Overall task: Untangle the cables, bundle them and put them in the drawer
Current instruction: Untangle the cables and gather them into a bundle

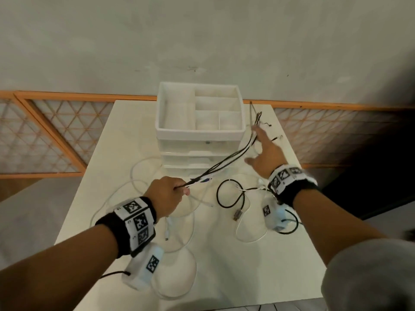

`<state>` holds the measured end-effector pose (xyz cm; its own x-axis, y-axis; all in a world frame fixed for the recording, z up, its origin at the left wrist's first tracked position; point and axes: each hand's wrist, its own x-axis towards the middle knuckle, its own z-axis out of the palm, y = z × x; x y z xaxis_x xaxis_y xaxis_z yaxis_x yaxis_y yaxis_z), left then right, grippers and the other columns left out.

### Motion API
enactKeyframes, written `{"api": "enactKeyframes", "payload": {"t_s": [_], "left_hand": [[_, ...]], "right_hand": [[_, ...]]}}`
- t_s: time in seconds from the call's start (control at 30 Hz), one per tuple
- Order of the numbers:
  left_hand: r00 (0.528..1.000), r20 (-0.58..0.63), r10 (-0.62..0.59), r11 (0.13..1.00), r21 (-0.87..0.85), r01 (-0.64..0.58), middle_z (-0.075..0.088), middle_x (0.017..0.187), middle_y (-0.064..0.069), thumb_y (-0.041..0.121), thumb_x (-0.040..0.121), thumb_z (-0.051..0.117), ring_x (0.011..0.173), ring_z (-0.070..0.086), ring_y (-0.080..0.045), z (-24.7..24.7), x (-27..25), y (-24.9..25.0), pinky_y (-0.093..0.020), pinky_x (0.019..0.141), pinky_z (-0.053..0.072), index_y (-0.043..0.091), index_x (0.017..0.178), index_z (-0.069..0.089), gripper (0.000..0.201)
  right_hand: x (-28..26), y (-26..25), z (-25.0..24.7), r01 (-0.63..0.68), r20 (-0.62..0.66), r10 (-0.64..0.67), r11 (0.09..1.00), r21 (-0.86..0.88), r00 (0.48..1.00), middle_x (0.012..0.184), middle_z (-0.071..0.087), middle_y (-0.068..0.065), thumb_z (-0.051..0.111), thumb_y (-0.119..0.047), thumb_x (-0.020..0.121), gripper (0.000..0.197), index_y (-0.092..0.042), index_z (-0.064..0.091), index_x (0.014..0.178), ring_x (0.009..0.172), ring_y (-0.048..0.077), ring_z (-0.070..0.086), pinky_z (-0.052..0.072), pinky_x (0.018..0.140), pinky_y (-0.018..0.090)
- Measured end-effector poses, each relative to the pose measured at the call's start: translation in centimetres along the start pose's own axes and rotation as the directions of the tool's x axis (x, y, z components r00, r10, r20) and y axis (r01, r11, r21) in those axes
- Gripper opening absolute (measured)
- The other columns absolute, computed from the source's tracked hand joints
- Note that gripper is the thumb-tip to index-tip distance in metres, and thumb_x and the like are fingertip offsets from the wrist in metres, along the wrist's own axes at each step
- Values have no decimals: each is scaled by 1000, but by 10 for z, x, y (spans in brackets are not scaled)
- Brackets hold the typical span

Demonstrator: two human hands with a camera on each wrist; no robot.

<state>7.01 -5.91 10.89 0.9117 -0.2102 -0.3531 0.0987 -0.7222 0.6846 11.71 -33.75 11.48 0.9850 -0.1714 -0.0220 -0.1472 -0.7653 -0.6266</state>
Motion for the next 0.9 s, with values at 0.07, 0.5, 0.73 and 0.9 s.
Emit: {"api": "enactKeyframes", "payload": {"t_s": [0.07, 0.5, 0.73, 0.9], "left_hand": [[1000, -11, -14, 1000, 2, 14, 58, 70, 3, 13, 97, 43, 54, 47, -12, 6, 1, 1, -20, 49, 35, 17, 89, 69, 27], [984, 8, -178, 945, -279, 174, 47, 64, -1, 23, 102, 43, 44, 33, -12, 9, 3, 7, -20, 38, 28, 9, 83, 55, 26], [976, 23, -216, 805, -561, 192, 64, 75, -15, 10, 100, 43, 46, 45, -17, -7, 0, 4, -25, 42, 38, 5, 84, 52, 20], [999, -16, -32, 676, -737, 10, 67, 90, -22, 6, 101, 44, 70, 67, -34, -16, -4, 41, -35, 65, 60, 0, 84, 56, 21]], "right_hand": [[-14, 28, 22, -125, 35, 128, 988, -86, 991, 140, 55, 4, 68, -18, 85, 80, -38, 24, 148, 120, 30, 58, 47, 104, 43], [-51, 61, 101, -163, 155, 204, 956, -244, 967, 107, 66, 7, 55, -11, 92, 19, -18, 68, 103, 102, 24, 63, 41, 75, 22], [-50, -24, 0, -73, -42, 115, 835, 545, 992, 77, 74, 7, 53, -4, 95, 54, -34, 41, 139, 54, 18, 66, 54, 60, 27], [-83, -77, 7, -48, 72, -1, 732, 680, 997, 76, 71, 13, 44, 13, 92, 25, -1, 64, 100, 52, 28, 66, 49, 50, 31]]}}
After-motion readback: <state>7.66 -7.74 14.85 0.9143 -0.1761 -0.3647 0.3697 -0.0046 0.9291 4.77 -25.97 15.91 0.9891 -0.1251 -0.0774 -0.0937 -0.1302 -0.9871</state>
